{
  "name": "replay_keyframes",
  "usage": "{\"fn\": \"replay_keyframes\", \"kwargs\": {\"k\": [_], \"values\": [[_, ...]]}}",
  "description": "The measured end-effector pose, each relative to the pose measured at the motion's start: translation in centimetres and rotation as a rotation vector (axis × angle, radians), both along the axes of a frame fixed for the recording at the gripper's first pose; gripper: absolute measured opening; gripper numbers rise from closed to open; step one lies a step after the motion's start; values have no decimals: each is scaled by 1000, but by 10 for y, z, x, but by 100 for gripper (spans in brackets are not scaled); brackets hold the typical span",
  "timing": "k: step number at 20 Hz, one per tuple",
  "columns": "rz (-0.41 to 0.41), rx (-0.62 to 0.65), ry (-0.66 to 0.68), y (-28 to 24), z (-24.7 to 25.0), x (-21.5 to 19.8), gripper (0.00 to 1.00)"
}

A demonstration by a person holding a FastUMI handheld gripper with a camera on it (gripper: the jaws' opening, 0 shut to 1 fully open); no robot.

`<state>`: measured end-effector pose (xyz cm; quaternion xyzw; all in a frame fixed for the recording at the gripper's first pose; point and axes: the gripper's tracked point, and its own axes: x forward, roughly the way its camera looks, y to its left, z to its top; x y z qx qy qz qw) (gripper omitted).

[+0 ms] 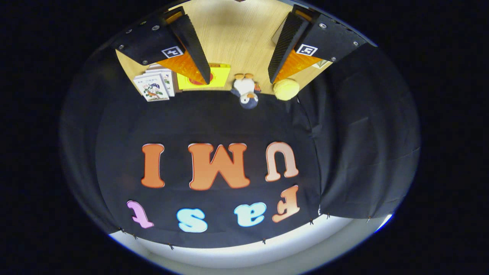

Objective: Open the storage box then place both shoes into the box .Put the left shoe in first, then the right shoe, with the right side of both shoes facing outward in a uniform manner.

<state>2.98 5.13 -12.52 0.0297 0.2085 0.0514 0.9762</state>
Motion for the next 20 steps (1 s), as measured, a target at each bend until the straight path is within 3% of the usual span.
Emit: {"fn": "replay_keyframes", "kwargs": {"k": [5,10,20], "values": [[-26,-46,-209,-40,54,6,93],[-40,-85,-338,-59,88,6,94],[-29,-58,-390,-62,100,-1,95]]}}
